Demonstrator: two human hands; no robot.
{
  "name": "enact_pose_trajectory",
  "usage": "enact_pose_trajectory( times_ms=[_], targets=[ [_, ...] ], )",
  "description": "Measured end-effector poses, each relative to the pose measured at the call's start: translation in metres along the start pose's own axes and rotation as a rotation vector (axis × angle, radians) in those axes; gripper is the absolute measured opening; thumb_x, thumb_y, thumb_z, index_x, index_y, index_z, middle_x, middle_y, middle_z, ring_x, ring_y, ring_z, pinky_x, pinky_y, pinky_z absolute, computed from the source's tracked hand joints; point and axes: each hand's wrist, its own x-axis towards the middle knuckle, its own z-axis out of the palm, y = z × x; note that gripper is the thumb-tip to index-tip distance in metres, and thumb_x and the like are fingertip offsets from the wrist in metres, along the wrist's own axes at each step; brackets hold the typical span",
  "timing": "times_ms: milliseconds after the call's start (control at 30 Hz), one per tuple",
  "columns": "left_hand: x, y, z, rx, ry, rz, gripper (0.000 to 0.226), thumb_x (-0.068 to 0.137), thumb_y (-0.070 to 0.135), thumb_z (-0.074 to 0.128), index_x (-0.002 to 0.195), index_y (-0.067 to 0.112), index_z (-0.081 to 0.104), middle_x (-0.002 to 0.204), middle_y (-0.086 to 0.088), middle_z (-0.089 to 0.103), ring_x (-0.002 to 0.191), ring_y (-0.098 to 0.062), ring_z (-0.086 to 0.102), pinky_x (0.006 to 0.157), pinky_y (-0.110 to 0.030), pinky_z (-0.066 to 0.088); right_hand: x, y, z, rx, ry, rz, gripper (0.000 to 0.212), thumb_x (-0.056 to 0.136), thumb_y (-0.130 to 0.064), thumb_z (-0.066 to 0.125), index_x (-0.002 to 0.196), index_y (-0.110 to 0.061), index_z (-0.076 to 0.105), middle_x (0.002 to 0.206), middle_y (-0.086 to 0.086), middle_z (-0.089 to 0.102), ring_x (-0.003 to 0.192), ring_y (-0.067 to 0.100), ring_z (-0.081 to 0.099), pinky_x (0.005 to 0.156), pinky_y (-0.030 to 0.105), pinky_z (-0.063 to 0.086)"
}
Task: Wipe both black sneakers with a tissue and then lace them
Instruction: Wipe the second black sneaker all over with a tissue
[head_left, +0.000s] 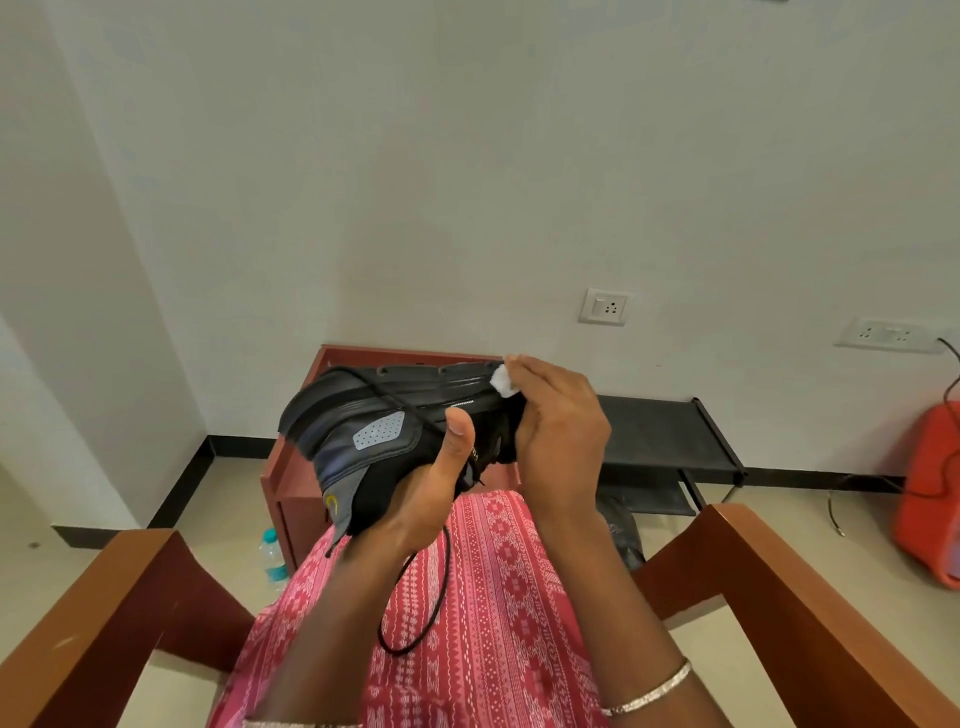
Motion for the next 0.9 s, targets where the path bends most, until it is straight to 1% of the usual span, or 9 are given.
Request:
enact_pose_trajectory(
  times_ms=[167, 267, 367, 533, 633, 700, 767, 833, 900],
  targets=[
    [0.001, -0.007, -0.006, 0.100, -0.051, 0.033, 0.127, 0.030, 0.111, 0.025, 0.136, 0.042, 0.036, 0.147, 0.016, 0.037, 0.140, -0.001, 0.028, 0.118, -0.018, 0.019, -0.010, -0.040, 0.005, 0.294, -0.094, -0.186, 0.032, 0.084, -0.002, 0.056, 0.111, -0.002, 0.073, 0.116, 0.009, 0.072, 0.112, 0.024, 0.066, 0.098, 0.039, 0.051],
    [-0.001, -0.002, -0.008, 0.099, -0.064, 0.008, 0.101, 0.024, 0.111, 0.023, 0.103, 0.050, 0.042, 0.119, 0.027, 0.043, 0.125, 0.008, 0.037, 0.101, -0.005, 0.023, -0.010, -0.031, 0.007, 0.260, -0.082, -0.237, 0.030, 0.088, -0.004, 0.058, 0.114, -0.003, 0.073, 0.119, 0.007, 0.071, 0.115, 0.021, 0.064, 0.100, 0.035, 0.049],
    [-0.001, 0.003, -0.008, 0.081, -0.013, -0.023, 0.096, 0.019, 0.112, 0.020, 0.079, 0.041, 0.047, 0.091, 0.025, 0.048, 0.081, 0.028, 0.048, 0.080, 0.006, 0.029, -0.001, 0.003, 0.008, 0.088, 0.001, -0.152, 0.031, 0.084, 0.004, 0.072, 0.112, -0.008, 0.075, 0.113, 0.003, 0.073, 0.107, 0.020, 0.064, 0.094, 0.033, 0.052],
    [0.001, -0.003, -0.003, -0.050, 0.011, -0.026, 0.097, 0.018, 0.111, 0.030, 0.088, 0.047, 0.050, 0.095, 0.026, 0.050, 0.089, 0.014, 0.045, 0.099, -0.025, 0.030, 0.010, 0.009, 0.004, 0.055, 0.056, 0.086, 0.038, 0.082, 0.010, 0.062, 0.108, -0.013, 0.077, 0.106, 0.000, 0.075, 0.100, 0.020, 0.064, 0.089, 0.028, 0.052],
    [0.004, -0.008, -0.002, -0.036, 0.005, 0.030, 0.096, 0.031, 0.110, 0.033, 0.104, 0.050, 0.047, 0.117, 0.025, 0.051, 0.110, 0.013, 0.047, 0.108, -0.019, 0.030, 0.007, -0.017, 0.007, 0.145, -0.018, -0.052, 0.031, 0.082, 0.004, 0.070, 0.106, -0.015, 0.078, 0.109, -0.002, 0.075, 0.103, 0.019, 0.064, 0.092, 0.026, 0.049],
    [0.004, -0.012, -0.005, -0.051, -0.002, 0.097, 0.106, 0.040, 0.107, 0.039, 0.126, 0.044, 0.042, 0.131, 0.026, 0.045, 0.120, 0.022, 0.040, 0.106, -0.006, 0.028, -0.021, -0.052, 0.023, 0.103, -0.248, 0.010, 0.032, 0.094, -0.011, 0.064, 0.126, -0.013, 0.064, 0.131, -0.017, 0.064, 0.128, 0.005, 0.051, 0.117, 0.035, 0.025],
    [0.006, -0.016, -0.007, -0.087, -0.017, 0.102, 0.120, 0.045, 0.104, 0.045, 0.140, 0.029, 0.040, 0.142, 0.016, 0.046, 0.131, 0.015, 0.039, 0.112, -0.011, 0.028, -0.035, -0.048, 0.024, -0.307, -0.258, 0.028, 0.042, 0.105, -0.032, 0.039, 0.140, -0.009, 0.035, 0.142, -0.042, 0.040, 0.138, -0.018, 0.025, 0.117, 0.043, -0.006],
    [0.006, -0.018, -0.008, -0.079, -0.015, 0.114, 0.109, 0.048, 0.104, 0.043, 0.134, 0.037, 0.044, 0.139, 0.020, 0.048, 0.129, 0.016, 0.041, 0.114, -0.014, 0.029, -0.046, -0.037, 0.007, 0.154, -0.291, -0.125, 0.038, 0.102, -0.036, 0.046, 0.128, -0.012, 0.061, 0.131, -0.024, 0.062, 0.129, 0.005, 0.052, 0.120, 0.039, 0.025],
    [0.010, -0.022, -0.008, -0.092, -0.007, 0.096, 0.103, 0.054, 0.102, 0.041, 0.136, 0.039, 0.048, 0.143, 0.017, 0.050, 0.134, 0.007, 0.043, 0.118, -0.026, 0.030, -0.004, -0.011, 0.006, 0.124, -0.122, -0.179, 0.023, 0.094, -0.011, 0.060, 0.110, -0.013, 0.077, 0.113, -0.004, 0.074, 0.105, 0.020, 0.065, 0.093, 0.038, 0.053]
  ],
)
